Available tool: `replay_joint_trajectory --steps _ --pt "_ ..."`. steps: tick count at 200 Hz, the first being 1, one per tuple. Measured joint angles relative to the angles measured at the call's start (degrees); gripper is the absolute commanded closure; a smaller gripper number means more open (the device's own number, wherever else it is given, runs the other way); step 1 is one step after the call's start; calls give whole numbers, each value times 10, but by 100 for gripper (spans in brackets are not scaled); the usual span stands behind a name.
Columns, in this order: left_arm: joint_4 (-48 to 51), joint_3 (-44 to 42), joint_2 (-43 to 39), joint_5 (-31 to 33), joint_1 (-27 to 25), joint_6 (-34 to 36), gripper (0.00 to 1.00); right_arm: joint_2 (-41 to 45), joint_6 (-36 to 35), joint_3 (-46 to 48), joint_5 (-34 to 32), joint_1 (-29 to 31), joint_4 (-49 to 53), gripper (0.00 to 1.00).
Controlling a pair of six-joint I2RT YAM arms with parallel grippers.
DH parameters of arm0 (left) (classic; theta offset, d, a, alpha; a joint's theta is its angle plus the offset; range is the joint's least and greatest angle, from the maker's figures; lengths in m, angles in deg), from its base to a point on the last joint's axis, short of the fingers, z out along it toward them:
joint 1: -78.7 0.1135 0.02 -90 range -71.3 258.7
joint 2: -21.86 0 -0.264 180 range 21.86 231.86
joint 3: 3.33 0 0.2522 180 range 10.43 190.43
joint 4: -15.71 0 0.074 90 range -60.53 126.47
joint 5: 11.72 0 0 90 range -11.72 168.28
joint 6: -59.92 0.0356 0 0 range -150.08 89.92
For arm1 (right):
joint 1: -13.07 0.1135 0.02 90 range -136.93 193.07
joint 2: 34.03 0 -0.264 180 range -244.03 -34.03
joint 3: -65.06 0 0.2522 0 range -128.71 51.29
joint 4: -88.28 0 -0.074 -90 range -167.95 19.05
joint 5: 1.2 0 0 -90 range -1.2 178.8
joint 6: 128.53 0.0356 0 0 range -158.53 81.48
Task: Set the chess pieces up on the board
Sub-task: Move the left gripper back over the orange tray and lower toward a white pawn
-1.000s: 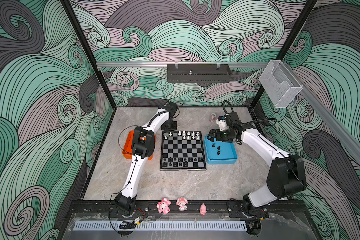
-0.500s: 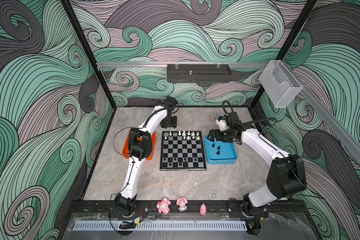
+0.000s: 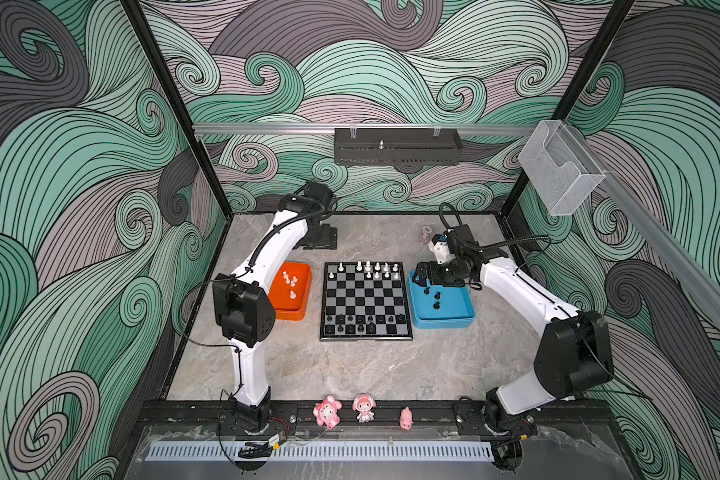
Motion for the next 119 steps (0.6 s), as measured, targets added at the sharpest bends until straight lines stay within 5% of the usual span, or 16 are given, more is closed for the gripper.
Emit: replay_joint_trajectory --steps 54,87,119 --pt "-40 -145 -63 -22 121 48 8 -1 -2 -16 -7 35 3 2" --pt "-75 -166 -62 -29 141 73 15 -9 -1 -23 -9 40 4 2" --pt "-122 -176 -47 -31 142 81 34 -21 -1 -23 -9 44 4 2"
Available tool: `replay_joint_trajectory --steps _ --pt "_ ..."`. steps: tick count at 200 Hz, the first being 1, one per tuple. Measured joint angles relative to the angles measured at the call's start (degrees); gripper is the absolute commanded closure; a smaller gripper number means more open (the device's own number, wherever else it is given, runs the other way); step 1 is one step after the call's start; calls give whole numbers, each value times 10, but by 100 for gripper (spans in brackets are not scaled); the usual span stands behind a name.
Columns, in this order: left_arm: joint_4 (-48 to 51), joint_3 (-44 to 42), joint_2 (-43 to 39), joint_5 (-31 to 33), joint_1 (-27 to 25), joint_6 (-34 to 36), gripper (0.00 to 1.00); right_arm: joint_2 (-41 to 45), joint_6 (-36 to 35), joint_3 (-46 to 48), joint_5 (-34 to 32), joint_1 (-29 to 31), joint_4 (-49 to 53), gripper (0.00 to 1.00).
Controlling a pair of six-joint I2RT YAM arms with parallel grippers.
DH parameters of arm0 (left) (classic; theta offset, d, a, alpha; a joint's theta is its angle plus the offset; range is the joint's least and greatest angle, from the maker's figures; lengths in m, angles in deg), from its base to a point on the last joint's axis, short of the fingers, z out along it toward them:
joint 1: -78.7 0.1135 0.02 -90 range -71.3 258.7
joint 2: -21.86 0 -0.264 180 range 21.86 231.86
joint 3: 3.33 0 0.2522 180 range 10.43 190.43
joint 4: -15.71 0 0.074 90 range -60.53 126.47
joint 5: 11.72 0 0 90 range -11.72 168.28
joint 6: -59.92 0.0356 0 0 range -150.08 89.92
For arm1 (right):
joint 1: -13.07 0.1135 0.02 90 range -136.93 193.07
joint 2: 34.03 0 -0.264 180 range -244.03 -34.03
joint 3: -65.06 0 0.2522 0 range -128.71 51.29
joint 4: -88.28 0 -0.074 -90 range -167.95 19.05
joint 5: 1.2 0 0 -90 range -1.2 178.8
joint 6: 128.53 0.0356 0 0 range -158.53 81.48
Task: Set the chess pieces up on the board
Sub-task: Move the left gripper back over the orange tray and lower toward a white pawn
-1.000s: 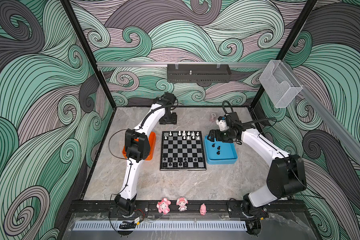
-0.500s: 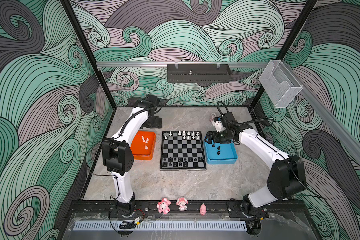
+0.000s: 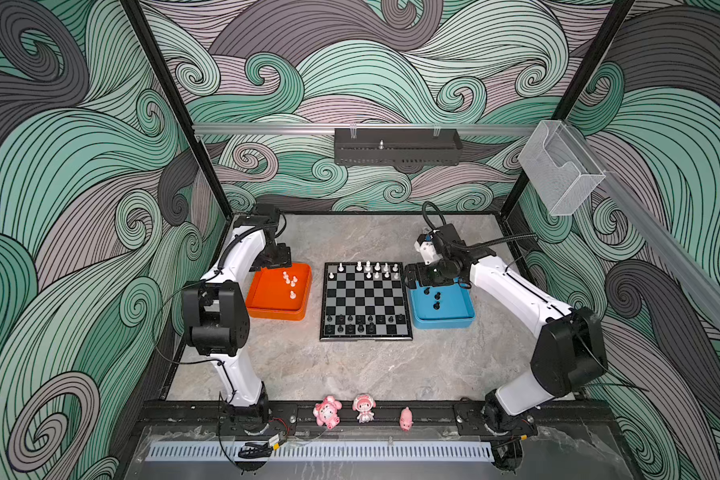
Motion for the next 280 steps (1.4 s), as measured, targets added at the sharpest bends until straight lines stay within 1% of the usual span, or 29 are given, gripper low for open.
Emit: replay_joint_trajectory --steps 9,60,95,114,203,242,270,280 --pt "-15 -6 3 2 0 3 36 -3 0 0 0 0 0 2" --pt "-68 -13 38 1 0 19 37 -7 -1 0 -2 0 0 2" --pt "-90 -17 59 0 0 36 41 -9 -7 0 -6 0 0 2" --pt "-102 -23 66 0 0 39 50 -14 -9 0 -6 0 0 2" --pt "-128 -24 118 -11 0 37 50 -25 -12 0 -6 -1 0 2" --pt "-132 -23 126 -13 0 35 51 -28 -14 -1 -6 -2 0 2" --pt "-135 -23 129 -14 0 31 53 -29 -15 -1 -6 -4 0 2" --pt "-135 -23 131 -14 0 29 57 -29 -15 -1 -6 -5 0 2"
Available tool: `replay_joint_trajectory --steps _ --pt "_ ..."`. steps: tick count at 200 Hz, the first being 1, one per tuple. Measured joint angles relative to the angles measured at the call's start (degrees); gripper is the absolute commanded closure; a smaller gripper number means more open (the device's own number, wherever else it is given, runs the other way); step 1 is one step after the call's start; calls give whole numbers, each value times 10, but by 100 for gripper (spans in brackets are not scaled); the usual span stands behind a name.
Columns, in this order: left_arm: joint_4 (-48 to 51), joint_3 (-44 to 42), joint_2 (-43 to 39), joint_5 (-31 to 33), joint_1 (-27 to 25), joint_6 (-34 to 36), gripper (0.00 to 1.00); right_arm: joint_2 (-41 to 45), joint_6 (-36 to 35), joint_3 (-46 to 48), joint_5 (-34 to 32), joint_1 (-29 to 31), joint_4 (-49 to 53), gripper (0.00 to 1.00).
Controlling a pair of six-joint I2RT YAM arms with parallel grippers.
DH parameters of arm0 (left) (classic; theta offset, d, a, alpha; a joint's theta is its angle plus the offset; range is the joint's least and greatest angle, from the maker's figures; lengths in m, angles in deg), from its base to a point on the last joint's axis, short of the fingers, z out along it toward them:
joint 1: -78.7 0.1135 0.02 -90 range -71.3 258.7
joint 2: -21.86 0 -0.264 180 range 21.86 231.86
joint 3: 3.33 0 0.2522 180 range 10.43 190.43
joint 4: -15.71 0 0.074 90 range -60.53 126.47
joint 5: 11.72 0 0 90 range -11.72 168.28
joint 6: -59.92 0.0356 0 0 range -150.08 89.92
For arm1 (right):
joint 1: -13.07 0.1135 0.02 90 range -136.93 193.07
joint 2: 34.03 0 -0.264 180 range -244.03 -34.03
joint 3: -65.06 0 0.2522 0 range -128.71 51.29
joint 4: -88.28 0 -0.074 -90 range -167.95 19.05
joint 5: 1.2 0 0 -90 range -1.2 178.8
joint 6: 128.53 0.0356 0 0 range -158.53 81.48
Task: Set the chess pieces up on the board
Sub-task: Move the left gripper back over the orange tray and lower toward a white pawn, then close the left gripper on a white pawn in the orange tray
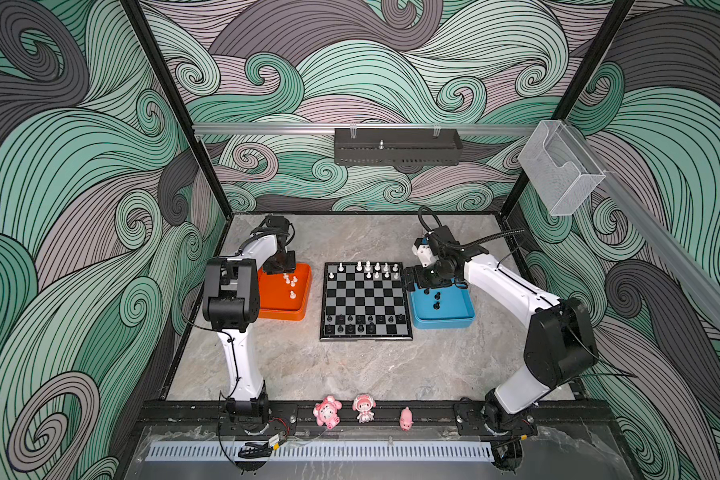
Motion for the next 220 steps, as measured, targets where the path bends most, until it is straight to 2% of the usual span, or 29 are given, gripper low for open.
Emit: replay_joint_trajectory --steps 8,68,101,111,142,157,220 --pt "-1 0 2 -1 0 -3 62 0 0 0 0 0 0 2" --pt "-2 0 10 -4 0 -4 63 -8 0 -6 0 0 0 2" --pt "-8 0 10 -6 0 -8 68 -8 0 -6 0 -2 0 2" --pt "-10 0 10 -6 0 -8 72 -8 0 -6 0 -2 0 2" --pt "-12 0 11 -8 0 -12 73 -8 0 -6 0 -2 0 2" --pt "-12 0 11 -8 0 -13 81 -8 0 -6 0 -2 0 2" --pt "-12 2 15 -10 0 -15 84 -8 0 -6 0 -3 0 2"
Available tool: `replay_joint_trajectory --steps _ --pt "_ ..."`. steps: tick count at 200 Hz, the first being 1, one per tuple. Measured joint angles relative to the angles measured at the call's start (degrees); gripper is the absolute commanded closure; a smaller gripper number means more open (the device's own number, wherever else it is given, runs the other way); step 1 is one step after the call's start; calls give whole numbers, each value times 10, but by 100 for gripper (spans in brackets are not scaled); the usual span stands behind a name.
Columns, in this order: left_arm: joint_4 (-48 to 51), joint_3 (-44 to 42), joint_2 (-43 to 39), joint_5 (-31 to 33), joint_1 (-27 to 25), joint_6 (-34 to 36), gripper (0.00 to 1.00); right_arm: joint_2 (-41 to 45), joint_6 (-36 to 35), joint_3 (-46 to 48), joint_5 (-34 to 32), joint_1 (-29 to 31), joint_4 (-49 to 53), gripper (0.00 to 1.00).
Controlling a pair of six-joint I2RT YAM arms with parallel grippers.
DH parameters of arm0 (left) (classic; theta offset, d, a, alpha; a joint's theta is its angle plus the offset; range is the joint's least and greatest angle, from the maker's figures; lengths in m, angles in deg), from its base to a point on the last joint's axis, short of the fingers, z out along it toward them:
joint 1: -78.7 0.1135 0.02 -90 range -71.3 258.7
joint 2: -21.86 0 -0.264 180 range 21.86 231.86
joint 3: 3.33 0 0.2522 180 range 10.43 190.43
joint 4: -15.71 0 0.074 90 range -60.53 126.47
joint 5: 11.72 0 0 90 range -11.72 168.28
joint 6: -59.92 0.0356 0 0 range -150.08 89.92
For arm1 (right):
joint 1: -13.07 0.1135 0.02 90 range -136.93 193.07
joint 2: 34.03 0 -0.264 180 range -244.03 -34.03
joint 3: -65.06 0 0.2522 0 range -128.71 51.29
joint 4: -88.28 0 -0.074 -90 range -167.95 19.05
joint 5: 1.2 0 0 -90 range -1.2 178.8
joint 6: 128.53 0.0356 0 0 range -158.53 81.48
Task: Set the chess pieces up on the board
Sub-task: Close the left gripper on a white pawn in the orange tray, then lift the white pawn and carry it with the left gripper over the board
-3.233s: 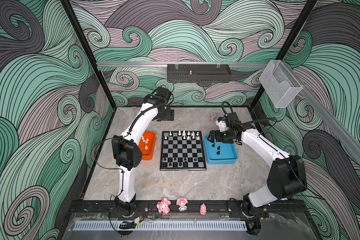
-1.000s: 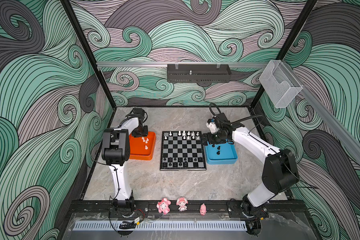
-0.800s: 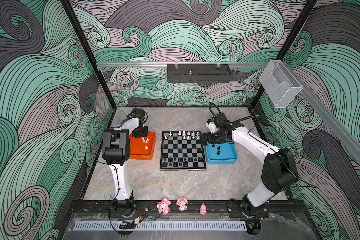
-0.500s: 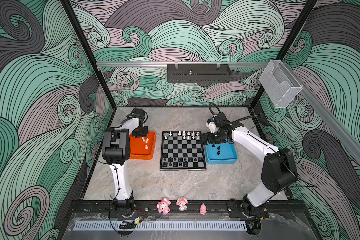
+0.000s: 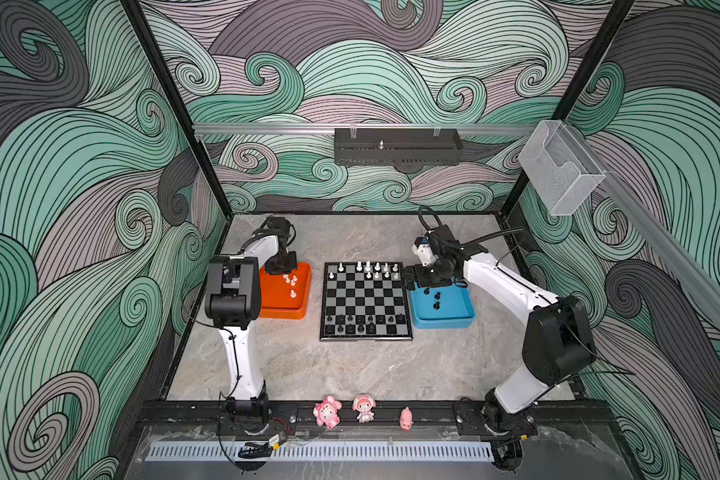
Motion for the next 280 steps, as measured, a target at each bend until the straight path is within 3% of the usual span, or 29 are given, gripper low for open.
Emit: replay_joint_trajectory --steps 106,228,280 --pt "9 0 -7 1 0 1 85 0 0 0 0 0 0 2" --pt "62 0 -100 1 -2 14 84 0 0 0 4 0 0 2" --pt "91 23 -102 -10 -37 18 84 7 0 0 4 -1 0 2"
